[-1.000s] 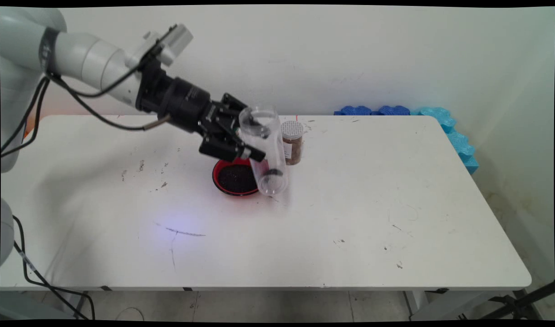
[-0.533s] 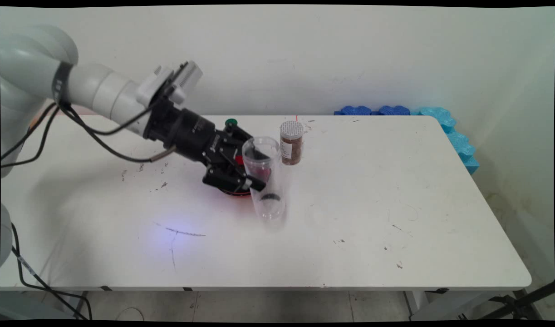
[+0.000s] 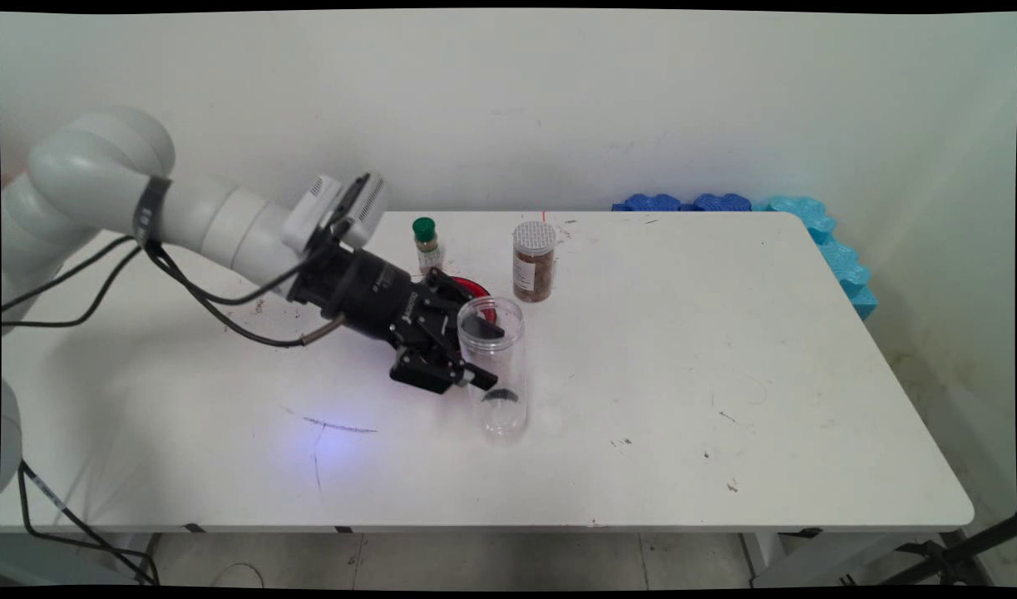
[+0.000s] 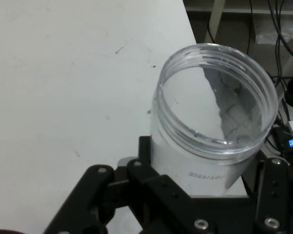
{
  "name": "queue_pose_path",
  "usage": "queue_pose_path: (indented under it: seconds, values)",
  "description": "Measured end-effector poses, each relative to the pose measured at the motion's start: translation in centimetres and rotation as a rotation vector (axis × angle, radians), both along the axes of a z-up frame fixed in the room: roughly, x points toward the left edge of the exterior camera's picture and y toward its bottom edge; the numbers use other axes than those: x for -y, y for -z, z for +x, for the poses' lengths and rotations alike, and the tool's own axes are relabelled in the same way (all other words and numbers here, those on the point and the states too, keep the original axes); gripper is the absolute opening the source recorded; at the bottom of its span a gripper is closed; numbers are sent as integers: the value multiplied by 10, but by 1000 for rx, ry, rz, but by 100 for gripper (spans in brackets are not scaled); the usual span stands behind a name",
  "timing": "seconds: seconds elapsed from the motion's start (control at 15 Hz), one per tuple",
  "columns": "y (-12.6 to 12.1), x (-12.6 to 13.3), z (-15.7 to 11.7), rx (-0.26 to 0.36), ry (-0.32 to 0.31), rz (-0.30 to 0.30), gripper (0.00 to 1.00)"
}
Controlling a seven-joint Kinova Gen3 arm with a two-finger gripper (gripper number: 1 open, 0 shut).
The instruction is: Place the picked object on the table
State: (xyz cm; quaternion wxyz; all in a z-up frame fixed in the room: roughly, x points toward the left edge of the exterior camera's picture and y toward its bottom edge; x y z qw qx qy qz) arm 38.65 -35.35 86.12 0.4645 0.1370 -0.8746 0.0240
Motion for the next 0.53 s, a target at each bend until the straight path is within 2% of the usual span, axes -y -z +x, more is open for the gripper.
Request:
queue_pose_path:
  seconds: [0.53]
  values:
    - [28,-2,-7,14,-25,17,0]
